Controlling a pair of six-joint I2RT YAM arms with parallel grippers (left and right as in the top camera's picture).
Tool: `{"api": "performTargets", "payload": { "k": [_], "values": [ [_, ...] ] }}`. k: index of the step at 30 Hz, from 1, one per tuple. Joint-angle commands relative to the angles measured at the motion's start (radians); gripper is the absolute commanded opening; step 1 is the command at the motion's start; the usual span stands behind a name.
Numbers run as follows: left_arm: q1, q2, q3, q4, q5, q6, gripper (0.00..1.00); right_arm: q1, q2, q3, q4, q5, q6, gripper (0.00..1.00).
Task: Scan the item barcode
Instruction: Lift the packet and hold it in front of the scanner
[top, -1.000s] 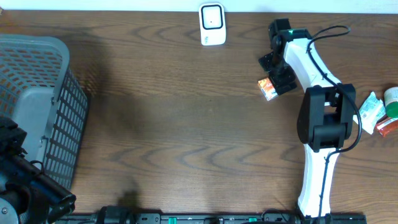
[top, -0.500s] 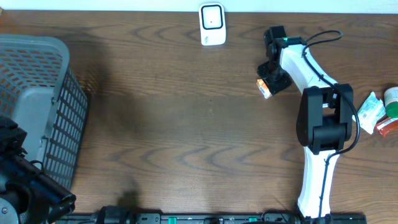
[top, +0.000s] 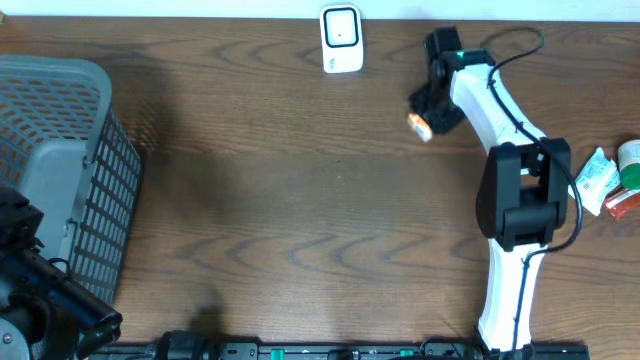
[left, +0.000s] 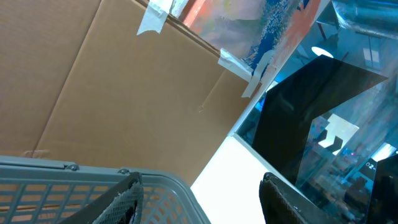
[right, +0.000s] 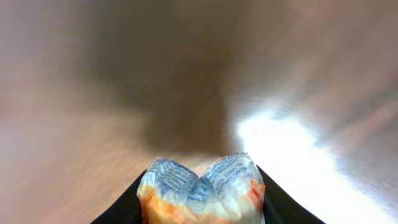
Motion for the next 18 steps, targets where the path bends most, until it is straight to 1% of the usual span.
{"api": "performTargets", "payload": {
  "k": [1, 5, 9, 13, 18],
  "values": [
    [-0.002, -0.002, -0.002, 0.003, -0.003, -0.004, 0.61, 0.05, -0.103, 0.081, 0.073, 0.027, -0.185, 0.31],
    [-0.002, -0.002, -0.002, 0.003, -0.003, -0.004, 0.61, 0.101, -0.116, 0.085, 0.257, 0.043, -0.342, 0.32],
    [-0.002, -0.002, -0.002, 0.003, -0.003, -0.004, 0.61, 0.16, -0.113, 0.085, 0.432, 0.078, -0.453, 0.35],
    [-0.002, -0.002, -0.002, 0.003, -0.003, -0.004, 0.61, 0.219, -0.113, 0.085, 0.605, 0.204, -0.549, 0.37],
    [-0.002, -0.002, -0.002, 0.003, -0.003, -0.004, 0.61, 0.259, -0.091, 0.085, 0.783, 0.33, -0.618, 0.38]
  ]
}}
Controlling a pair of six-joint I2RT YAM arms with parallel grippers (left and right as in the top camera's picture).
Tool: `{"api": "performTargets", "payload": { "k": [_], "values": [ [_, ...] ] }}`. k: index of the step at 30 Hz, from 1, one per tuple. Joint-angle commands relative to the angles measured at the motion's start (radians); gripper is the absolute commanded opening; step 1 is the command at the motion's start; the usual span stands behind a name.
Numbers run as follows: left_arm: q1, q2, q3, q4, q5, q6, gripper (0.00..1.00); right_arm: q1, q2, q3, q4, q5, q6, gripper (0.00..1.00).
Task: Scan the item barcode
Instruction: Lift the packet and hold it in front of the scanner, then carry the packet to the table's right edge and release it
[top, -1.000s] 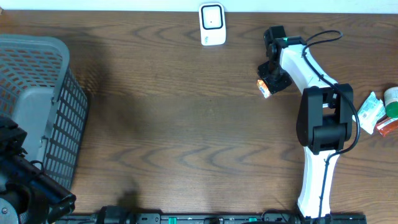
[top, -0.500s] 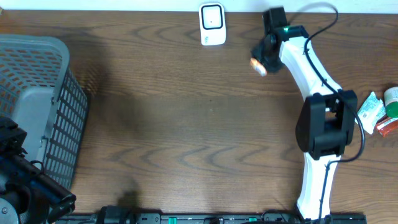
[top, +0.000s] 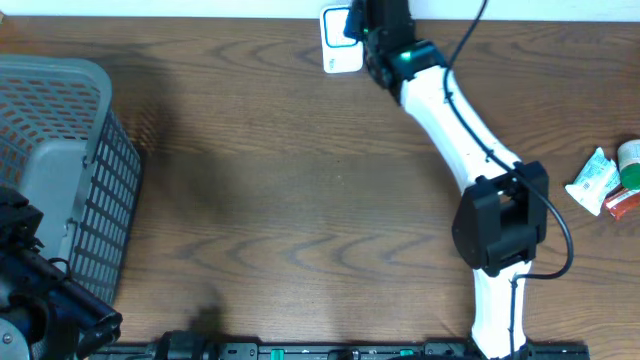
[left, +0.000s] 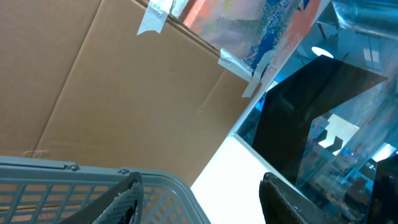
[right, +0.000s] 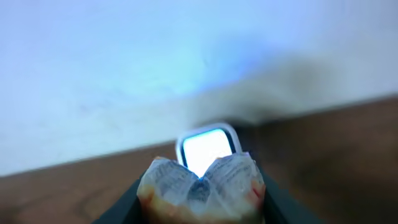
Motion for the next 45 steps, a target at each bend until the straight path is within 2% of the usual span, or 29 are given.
{"api": "performTargets", "payload": {
  "k": [1, 9, 31, 41, 45],
  "values": [
    [-0.002, -0.002, -0.002, 0.003, -0.003, -0.004, 0.61, 0.01, 0.019, 0.006, 0.079, 0.132, -0.108, 0.38],
    [-0.002, -0.002, -0.002, 0.003, -0.003, -0.004, 0.61, -0.005, 0.116, 0.006, 0.282, 0.127, -0.115, 0.39],
    [-0.002, -0.002, -0.002, 0.003, -0.003, -0.004, 0.61, 0.002, 0.377, 0.007, 0.65, 0.095, -0.134, 0.39],
    [-0.002, -0.002, -0.002, 0.003, -0.003, -0.004, 0.61, 0.007, 0.392, 0.011, 0.669, 0.082, -0.134, 0.38],
    [-0.002, -0.002, -0.002, 0.003, -0.003, -0.004, 0.61, 0.015, 0.328, 0.011, 0.58, 0.076, -0.129, 0.37]
  ]
}}
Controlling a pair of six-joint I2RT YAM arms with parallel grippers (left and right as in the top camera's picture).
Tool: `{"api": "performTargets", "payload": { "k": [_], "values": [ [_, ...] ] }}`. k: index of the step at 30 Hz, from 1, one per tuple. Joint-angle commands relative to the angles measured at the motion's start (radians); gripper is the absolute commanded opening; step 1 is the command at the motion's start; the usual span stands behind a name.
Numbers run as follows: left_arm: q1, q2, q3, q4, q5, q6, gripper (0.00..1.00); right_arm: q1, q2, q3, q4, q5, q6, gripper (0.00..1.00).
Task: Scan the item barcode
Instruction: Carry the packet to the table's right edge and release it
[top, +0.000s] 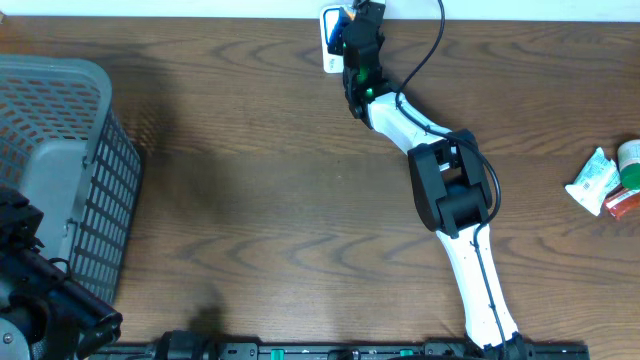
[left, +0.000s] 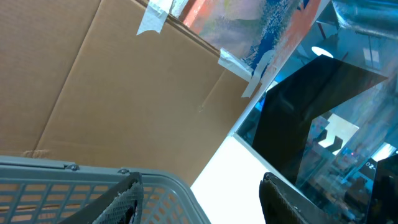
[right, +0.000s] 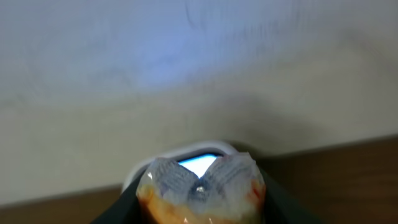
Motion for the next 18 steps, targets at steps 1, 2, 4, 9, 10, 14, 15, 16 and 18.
{"api": "performTargets", "payload": {
  "k": [1, 2, 4, 9, 10, 14, 15, 16, 18],
  "values": [
    [-0.002, -0.002, -0.002, 0.003, -0.003, -0.004, 0.61, 0.013, -0.105, 0.011, -0.071, -0.006, -0.008, 0.36],
    [-0.002, -0.002, -0.002, 0.003, -0.003, -0.004, 0.61, 0.013, -0.136, 0.011, -0.111, -0.006, -0.008, 0.36],
    [-0.002, -0.002, -0.002, 0.003, -0.003, -0.004, 0.61, 0.009, -0.213, 0.011, -0.214, -0.006, -0.008, 0.35],
    [-0.002, -0.002, -0.002, 0.003, -0.003, -0.004, 0.61, -0.032, -0.45, 0.011, -0.64, 0.067, -0.024, 0.31],
    [-0.002, -0.002, -0.002, 0.003, -0.003, -0.004, 0.61, -0.044, -0.485, 0.011, -0.719, 0.098, -0.024, 0.29],
    [-0.002, -0.002, -0.002, 0.003, -0.003, -0.004, 0.61, -0.143, -0.602, 0.011, -1.089, 0.229, 0.01, 0.31],
    [-0.002, -0.002, -0.002, 0.003, -0.003, -0.004, 0.61, -0.177, -0.615, 0.011, -1.176, 0.249, 0.038, 0.3],
    [-0.002, -0.002, -0.002, 0.003, -0.003, -0.004, 0.61, -0.214, -0.623, 0.011, -1.263, 0.261, 0.075, 0.3],
    [-0.002, -0.002, -0.002, 0.003, -0.003, -0.004, 0.61, -0.298, -0.62, 0.009, -1.426, 0.246, 0.166, 0.27]
  ]
}}
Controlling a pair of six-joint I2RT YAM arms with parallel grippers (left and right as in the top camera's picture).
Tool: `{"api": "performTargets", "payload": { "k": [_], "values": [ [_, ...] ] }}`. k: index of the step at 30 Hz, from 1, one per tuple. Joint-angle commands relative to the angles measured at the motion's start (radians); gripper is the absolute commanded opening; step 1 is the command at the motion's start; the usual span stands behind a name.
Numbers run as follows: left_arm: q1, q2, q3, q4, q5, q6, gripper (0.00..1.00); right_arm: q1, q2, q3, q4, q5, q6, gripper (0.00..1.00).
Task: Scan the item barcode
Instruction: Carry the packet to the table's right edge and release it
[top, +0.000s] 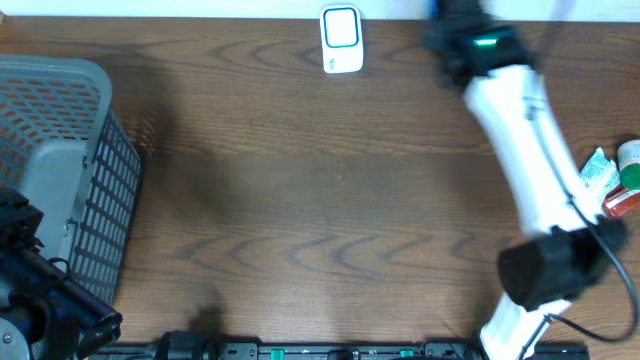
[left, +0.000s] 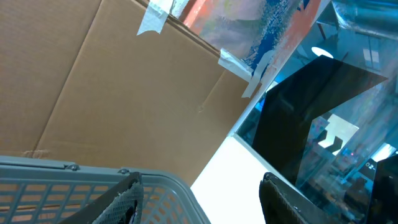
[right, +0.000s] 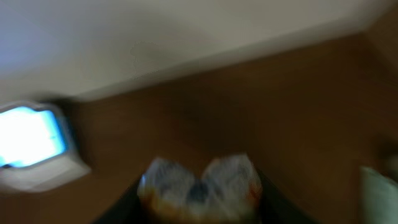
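The white scanner (top: 340, 39) with its lit blue window stands at the table's far edge; the right wrist view shows the scanner (right: 34, 148) at the left. My right gripper (right: 199, 198) is shut on a crumpled white and orange packet (right: 219, 177), blurred by motion. From overhead the right gripper (top: 446, 28) is at the far edge, to the right of the scanner and apart from it; the packet is hidden there. My left gripper (left: 199, 202) is open over the basket rim, holding nothing.
A grey mesh basket (top: 60, 150) fills the left side, with the left arm (top: 35, 290) at its near end. At the right edge lie a white packet (top: 592, 180), a green-capped item (top: 630, 158) and a red item (top: 622, 203).
My right gripper, still holding the packet, has moved from right in front of the scanner to a spot well to its right. The left arm has not moved.
My right gripper held the packet low over the table, right of the scanner. Then it was at the scanner with the packet before the lit window, and still closer to it later. Now it holds the packet away to the right.
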Motion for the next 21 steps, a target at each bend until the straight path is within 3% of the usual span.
{"api": "performTargets", "payload": {
  "k": [1, 3, 6, 14, 15, 16, 17, 21],
  "values": [
    [-0.002, -0.002, -0.001, 0.003, -0.003, -0.004, 0.61, -0.139, 0.055, -0.03, -0.172, 0.06, 0.169, 0.24],
    [-0.002, -0.002, -0.001, 0.003, -0.003, -0.004, 0.61, -0.224, 0.08, -0.058, -0.25, 0.01, 0.222, 0.19],
    [-0.002, -0.002, -0.001, 0.003, -0.003, -0.004, 0.61, -0.327, 0.114, -0.138, -0.251, -0.072, 0.221, 0.19],
    [-0.002, -0.002, -0.001, 0.003, -0.003, -0.004, 0.61, -0.482, 0.156, -0.415, -0.084, -0.181, 0.221, 0.24],
    [-0.002, -0.002, -0.001, 0.003, -0.003, -0.004, 0.61, -0.496, 0.156, -0.42, -0.087, -0.168, 0.22, 0.32],
    [-0.002, -0.002, -0.001, 0.003, -0.003, -0.004, 0.61, -0.51, 0.155, -0.414, -0.096, -0.166, 0.22, 0.6],
    [-0.002, -0.002, -0.001, 0.003, -0.003, -0.004, 0.61, -0.525, 0.15, -0.4, -0.111, -0.178, 0.215, 0.96],
    [-0.002, -0.002, -0.001, 0.003, -0.003, -0.004, 0.61, -0.585, 0.1, -0.269, -0.222, -0.315, 0.153, 0.99]
  ]
}}
